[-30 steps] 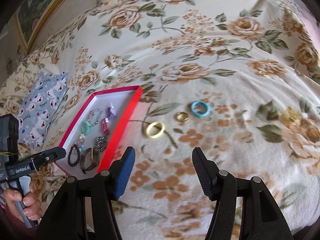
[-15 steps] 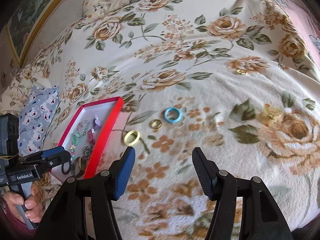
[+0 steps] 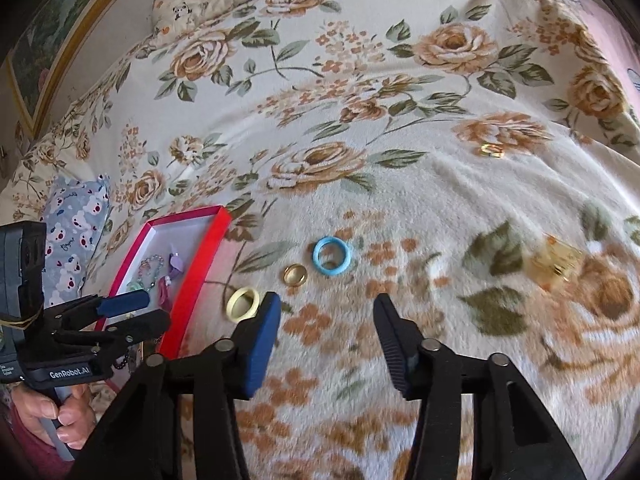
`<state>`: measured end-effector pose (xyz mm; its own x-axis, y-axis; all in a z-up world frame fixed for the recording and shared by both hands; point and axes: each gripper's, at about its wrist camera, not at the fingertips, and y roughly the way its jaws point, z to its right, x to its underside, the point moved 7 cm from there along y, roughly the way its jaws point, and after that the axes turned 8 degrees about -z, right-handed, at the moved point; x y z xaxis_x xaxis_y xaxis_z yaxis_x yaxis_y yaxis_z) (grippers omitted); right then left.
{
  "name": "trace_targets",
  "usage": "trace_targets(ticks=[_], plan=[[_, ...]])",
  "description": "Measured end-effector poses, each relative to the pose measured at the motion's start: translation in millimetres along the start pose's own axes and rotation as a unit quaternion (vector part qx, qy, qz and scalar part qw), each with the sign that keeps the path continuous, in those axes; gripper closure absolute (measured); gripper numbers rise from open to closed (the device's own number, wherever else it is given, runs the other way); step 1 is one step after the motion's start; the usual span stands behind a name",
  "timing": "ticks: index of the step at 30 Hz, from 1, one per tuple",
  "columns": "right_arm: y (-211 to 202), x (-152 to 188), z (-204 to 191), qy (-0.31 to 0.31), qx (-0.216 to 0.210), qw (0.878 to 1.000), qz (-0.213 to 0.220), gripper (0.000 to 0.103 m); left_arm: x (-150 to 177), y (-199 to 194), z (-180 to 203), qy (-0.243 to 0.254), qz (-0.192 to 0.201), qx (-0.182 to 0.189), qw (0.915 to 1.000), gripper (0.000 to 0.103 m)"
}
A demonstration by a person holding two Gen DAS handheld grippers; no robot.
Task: Organize jewelry
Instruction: 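Move both tools out of the box toward the rings on the bedspread, then grasp the yellow ring with the left tool while the right tool grasps the gold ring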
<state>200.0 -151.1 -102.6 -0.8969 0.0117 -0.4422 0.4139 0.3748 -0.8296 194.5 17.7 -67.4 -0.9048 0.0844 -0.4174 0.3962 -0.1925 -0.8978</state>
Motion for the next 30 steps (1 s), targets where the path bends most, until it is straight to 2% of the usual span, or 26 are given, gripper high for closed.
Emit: trace_targets(ticks=[3,8,13,17,20,22,23,24,26,27,30], plan=[[12.8,-8.4,1.0,-0.004,0.002,1.0,-0.01,0.064,-12.4,11.9,3.1,0.015,-0.005,-0.002,0.9999,0.037],[34.3,-20.9,3.8,-0.011,0.007,1.0,-0.026,0.065,-26.8,38.9,8.0,0.042,-0.019,-0.014,0.9989,0.042],[54.8,-27.9,6.6,-0.018,0.019,0.999,-0.045,0.068,-31.6,70.4,10.1,0.058,-0.05,-0.022,0.9968,0.051],[55.2,-25.5,-4.8,-0.035,0.009,0.998,-0.044,0.077,-33.4,87.7,11.5,0.064,-0.064,-0.021,0.9956,0.055],[61.5,-21.0,-16.5,-0.046,-0.006,0.997,-0.057,0.084,-33.7,97.2,13.5,0.071,-0.072,-0.019,0.9947,0.064],[67.3,-18.4,-22.4,-0.051,-0.013,0.997,-0.065,0.084,-32.8,101.6,15.5,0.081,-0.075,-0.019,0.9937,0.066],[69.3,-17.7,-23.7,-0.052,-0.013,0.996,-0.068,0.084,-33.2,103.6,16.6,0.085,-0.074,-0.018,0.9935,0.072],[71.6,-16.9,-25.1,-0.053,-0.014,0.996,-0.071,0.084,-33.7,104.7,17.6,0.087,-0.072,-0.013,0.9935,0.084],[74.6,-15.3,-27.9,-0.054,-0.02,0.995,-0.078,0.084,-35.5,102.4,16.5,0.081,-0.068,-0.001,0.9944,0.1],[75.6,-14.4,-29.5,-0.057,-0.02,0.995,-0.079,0.08,-35.5,99.4,14.5,0.075,-0.064,0.006,0.9951,0.1],[80.7,-13.0,-32.6,-0.067,-0.011,0.994,-0.082,0.08,-32.9,86.1,4.1,0.049,-0.048,0.021,0.9974,0.1]])
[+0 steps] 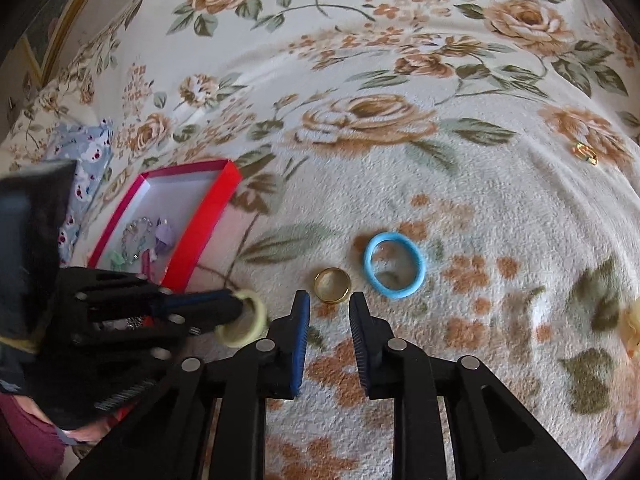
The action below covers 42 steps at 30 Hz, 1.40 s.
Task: Organize jewelry
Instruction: 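Grasp the yellow ring with the left tool while the right tool grasps the gold ring, then carry the yellow and gold rings into the box and open both tools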
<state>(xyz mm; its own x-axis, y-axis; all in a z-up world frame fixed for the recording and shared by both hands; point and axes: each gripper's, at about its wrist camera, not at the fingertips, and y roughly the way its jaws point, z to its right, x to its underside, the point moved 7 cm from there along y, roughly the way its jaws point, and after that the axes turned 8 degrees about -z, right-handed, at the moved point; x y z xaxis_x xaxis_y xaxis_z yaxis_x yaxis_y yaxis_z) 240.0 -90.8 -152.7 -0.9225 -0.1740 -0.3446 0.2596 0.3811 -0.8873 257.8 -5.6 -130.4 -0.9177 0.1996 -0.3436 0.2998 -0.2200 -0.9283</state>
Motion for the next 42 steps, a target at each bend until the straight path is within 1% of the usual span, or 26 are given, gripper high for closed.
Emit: trace_targets(ticks=[5,12,13,14,15,19,20,21,23,28,35,42], plan=[[16.3,-2.6,-1.6,-0.008,0.017,1.0,-0.007,0.08,14.0,-22.5,-13.0,-0.033,0.021,0.015,0.9991,0.1],[22.6,-11.5,-3.3,-0.015,0.036,0.999,0.003,0.08,31.1,-49.4,-19.8,-0.063,0.04,0.033,0.9967,0.1],[23.3,-13.0,-3.1,-0.013,0.034,0.999,0.003,0.078,33.8,-52.1,-21.1,-0.065,0.041,0.034,0.9964,0.1],[23.9,-14.2,-3.3,-0.013,0.032,0.999,0.004,0.074,36.6,-54.6,-22.0,-0.068,0.042,0.036,0.9961,0.1],[24.8,-15.6,-3.8,-0.014,0.033,0.999,0.004,0.073,39.1,-56.9,-23.0,-0.071,0.042,0.038,0.9959,0.1],[27.8,-21.0,-6.6,-0.021,0.049,0.999,0.007,0.073,46.4,-65.5,-27.5,-0.079,0.046,0.038,0.9951,0.1],[28.4,-21.6,-7.0,-0.023,0.053,0.998,0.007,0.075,48.8,-68.0,-29.1,-0.081,0.048,0.037,0.9948,0.1],[28.2,-21.7,-7.3,-0.024,0.056,0.998,0.007,0.08,50.7,-70.3,-30.8,-0.084,0.049,0.036,0.9946,0.1],[25.8,-21.3,-8.4,-0.024,0.059,0.998,0.009,0.079,53.7,-74.1,-34.0,-0.089,0.052,0.036,0.994,0.1],[10.8,-13.4,-23.2,-0.025,0.042,0.999,0.017,0.08,66.8,-87.0,-45.8,-0.109,0.062,0.035,0.9915,0.1],[-13.0,3.0,-69.5,-0.045,-0.002,0.999,0.029,0.08,89.8,-107.0,-61.6,-0.13,0.071,0.02,0.9888,0.1],[-25.9,19.0,-114.2,-0.071,-0.036,0.996,0.031,0.08,123.0,-133.4,-81.1,-0.162,0.088,0.006,0.9828,0.1]])
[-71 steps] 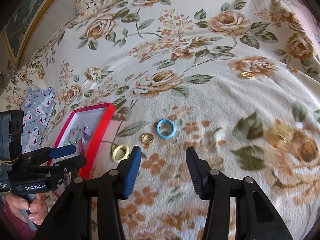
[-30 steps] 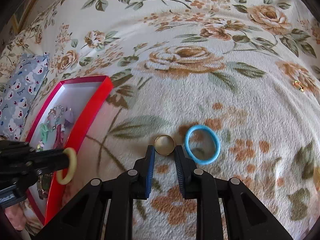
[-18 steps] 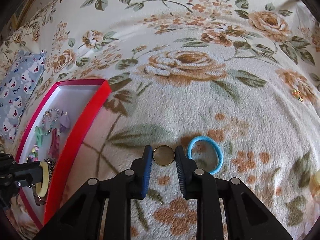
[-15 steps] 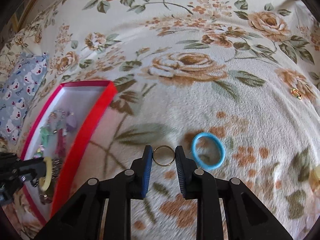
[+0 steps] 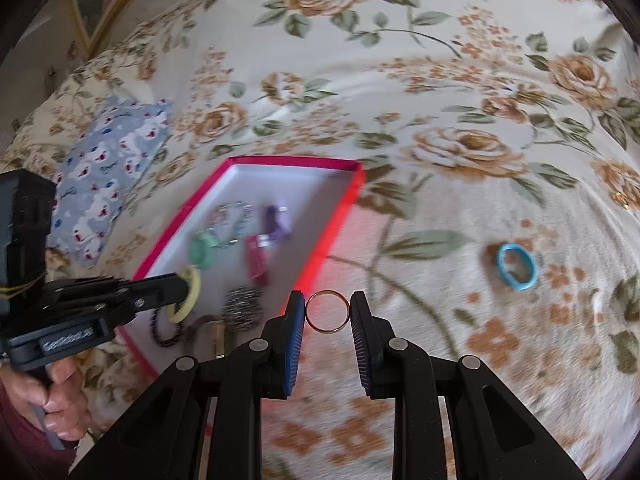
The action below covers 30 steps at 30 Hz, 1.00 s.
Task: Organize jewelry
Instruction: 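Carry the yellow and gold rings into the box and open both tools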
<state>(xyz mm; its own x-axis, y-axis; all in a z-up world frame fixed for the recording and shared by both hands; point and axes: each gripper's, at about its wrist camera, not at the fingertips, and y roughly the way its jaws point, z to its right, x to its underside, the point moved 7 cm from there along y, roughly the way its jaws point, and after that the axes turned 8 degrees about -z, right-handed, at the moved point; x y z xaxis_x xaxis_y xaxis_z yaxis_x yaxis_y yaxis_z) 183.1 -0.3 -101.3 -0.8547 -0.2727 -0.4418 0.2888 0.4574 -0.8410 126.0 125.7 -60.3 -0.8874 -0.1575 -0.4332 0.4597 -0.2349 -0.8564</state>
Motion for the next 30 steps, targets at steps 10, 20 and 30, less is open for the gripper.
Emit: trace_targets(ticks=[10,20,30], plan=[[8.9,8.0,-50.8,-0.033,-0.029,0.999,-0.01,0.08,23.3,-32.2,-45.1,-0.053,0.013,-0.022,0.9983,0.1],[27.4,4.6,-72.2,-0.05,-0.034,0.998,-0.022,0.08,21.7,-32.2,-66.8,-0.077,0.014,-0.031,0.9965,0.1],[58.6,-6.3,-80.0,-0.057,-0.033,0.997,-0.035,0.08,7.0,-7.7,-80.9,-0.087,0.0,-0.041,0.9953,0.1]])
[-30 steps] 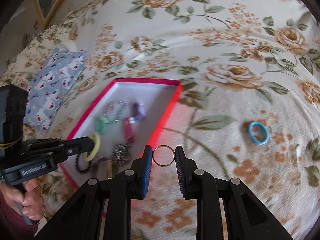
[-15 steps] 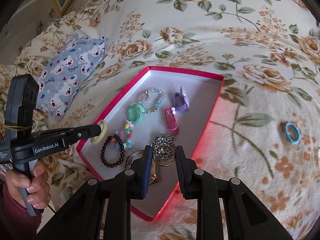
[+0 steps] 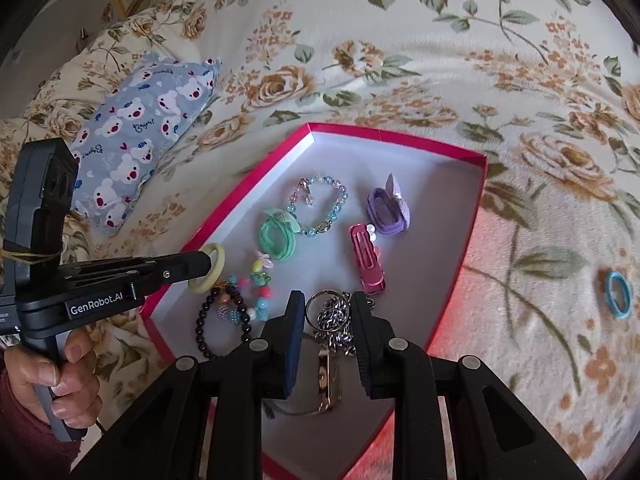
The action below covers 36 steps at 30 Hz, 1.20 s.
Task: Organize jewelry
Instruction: 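Carry the yellow and gold rings into the box and open both tools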
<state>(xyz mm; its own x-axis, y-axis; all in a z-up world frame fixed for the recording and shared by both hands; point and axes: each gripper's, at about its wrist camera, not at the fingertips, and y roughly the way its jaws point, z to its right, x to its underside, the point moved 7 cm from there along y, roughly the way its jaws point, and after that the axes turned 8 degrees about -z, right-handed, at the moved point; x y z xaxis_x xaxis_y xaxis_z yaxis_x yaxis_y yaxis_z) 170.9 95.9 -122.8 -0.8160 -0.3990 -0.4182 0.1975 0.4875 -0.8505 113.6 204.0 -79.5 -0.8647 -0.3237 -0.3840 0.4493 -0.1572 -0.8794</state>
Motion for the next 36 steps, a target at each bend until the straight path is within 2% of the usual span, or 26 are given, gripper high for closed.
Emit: trace_targets(ticks=[3,12,26,29,32,36], plan=[[8.9,-1.1,1.3,-0.002,0.003,1.0,-0.006,0.08,-5.0,9.5,-1.8,0.002,-0.005,-0.011,0.9999,0.1],[27.0,3.6,6.6,-0.003,0.011,1.0,-0.027,0.079,-12.1,38.4,-6.5,-0.01,-0.028,-0.01,0.9995,0.1],[28.1,3.3,7.5,-0.001,0.009,1.0,-0.029,0.076,-10.2,39.5,-5.8,-0.013,-0.027,-0.008,0.9995,0.096],[27.1,3.5,8.1,0.003,0.008,1.0,-0.03,0.076,-10.2,38.8,-5.7,-0.013,-0.027,-0.007,0.9995,0.092],[25.9,3.7,8.6,0.005,0.007,0.999,-0.031,0.075,-10.2,35.8,-6.8,-0.016,-0.023,-0.011,0.9996,0.082],[22.7,3.2,9.5,0.008,0.007,1.0,-0.028,0.075,-8.2,32.3,-5.7,-0.017,-0.021,-0.011,0.9996,0.082]])
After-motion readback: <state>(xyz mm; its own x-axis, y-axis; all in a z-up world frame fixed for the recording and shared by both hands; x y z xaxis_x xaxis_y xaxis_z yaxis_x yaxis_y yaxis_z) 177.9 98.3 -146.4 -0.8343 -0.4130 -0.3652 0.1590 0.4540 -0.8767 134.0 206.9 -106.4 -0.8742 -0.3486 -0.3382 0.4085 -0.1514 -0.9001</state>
